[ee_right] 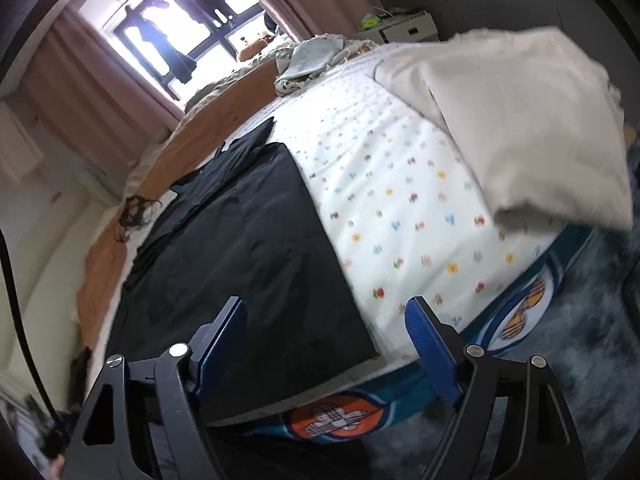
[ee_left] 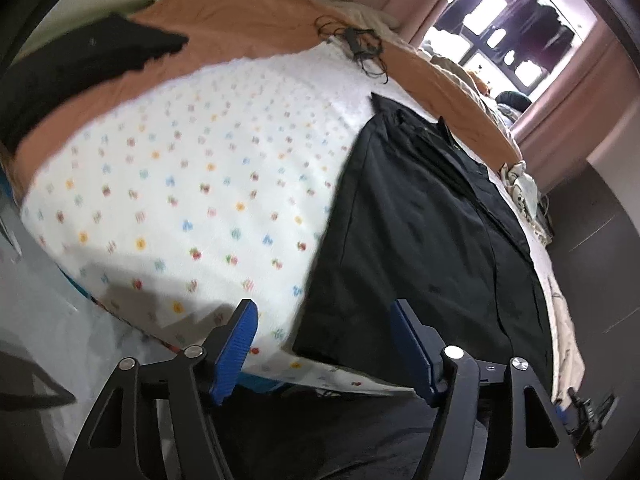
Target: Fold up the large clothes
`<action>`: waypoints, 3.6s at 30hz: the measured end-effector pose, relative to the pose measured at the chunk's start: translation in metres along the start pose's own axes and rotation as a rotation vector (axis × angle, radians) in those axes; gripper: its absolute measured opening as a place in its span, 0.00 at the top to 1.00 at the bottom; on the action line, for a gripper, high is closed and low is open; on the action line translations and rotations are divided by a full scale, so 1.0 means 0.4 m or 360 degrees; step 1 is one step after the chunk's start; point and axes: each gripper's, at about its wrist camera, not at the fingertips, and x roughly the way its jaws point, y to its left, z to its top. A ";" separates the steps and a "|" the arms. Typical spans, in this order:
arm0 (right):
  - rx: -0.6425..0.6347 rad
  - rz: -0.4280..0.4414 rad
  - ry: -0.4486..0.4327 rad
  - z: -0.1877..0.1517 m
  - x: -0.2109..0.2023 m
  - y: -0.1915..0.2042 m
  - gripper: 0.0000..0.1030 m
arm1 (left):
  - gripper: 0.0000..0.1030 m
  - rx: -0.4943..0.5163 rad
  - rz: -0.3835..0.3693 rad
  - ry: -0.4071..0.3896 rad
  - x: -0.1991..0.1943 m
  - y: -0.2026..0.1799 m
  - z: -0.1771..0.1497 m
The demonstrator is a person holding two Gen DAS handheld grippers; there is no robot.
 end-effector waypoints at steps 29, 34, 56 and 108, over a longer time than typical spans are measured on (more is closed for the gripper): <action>0.0298 0.0433 0.0097 -0.067 0.129 -0.017 0.31 | 0.38 -0.0234 -0.0320 0.0145 0.056 0.027 -0.013; 0.0270 0.0346 0.0064 -0.062 0.137 0.008 0.31 | 0.48 -0.0101 -0.0163 0.0121 0.064 -0.004 -0.013; 0.0126 0.0447 -0.0135 0.033 -0.111 0.121 0.96 | 0.95 -0.0163 -0.0288 -0.0188 -0.174 -0.027 -0.021; -0.0016 0.0846 -0.0457 0.226 -0.462 0.370 0.96 | 0.95 -0.0111 -0.0764 -0.0756 -0.651 -0.179 0.216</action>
